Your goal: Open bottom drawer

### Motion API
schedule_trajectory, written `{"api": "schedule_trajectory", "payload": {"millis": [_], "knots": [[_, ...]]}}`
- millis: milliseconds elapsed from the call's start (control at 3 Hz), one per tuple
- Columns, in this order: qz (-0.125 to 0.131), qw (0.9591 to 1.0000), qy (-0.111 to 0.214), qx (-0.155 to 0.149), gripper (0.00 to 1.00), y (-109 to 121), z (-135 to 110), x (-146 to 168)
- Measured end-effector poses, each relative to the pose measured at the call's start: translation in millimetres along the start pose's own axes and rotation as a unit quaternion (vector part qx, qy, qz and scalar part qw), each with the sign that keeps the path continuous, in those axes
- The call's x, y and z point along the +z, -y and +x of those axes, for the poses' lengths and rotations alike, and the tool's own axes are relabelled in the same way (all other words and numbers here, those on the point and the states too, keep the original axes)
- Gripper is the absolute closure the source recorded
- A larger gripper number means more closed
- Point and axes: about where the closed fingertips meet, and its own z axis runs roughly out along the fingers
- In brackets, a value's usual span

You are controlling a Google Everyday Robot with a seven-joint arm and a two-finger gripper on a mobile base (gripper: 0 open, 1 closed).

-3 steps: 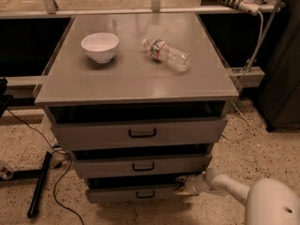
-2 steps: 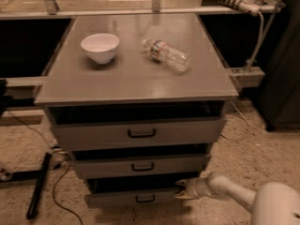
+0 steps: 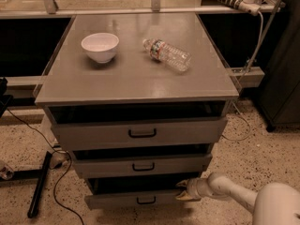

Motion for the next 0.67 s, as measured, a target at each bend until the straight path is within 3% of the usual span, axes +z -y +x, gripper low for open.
{"api": "schedule_trajectory", "payload": {"millis": [333, 667], "knots": [[-0.016, 0.9998, 0.011, 0.004, 0.35, -8, 7, -2], [-0.03, 0.9993, 0.02, 0.005, 0.28, -20, 8, -4]]}}
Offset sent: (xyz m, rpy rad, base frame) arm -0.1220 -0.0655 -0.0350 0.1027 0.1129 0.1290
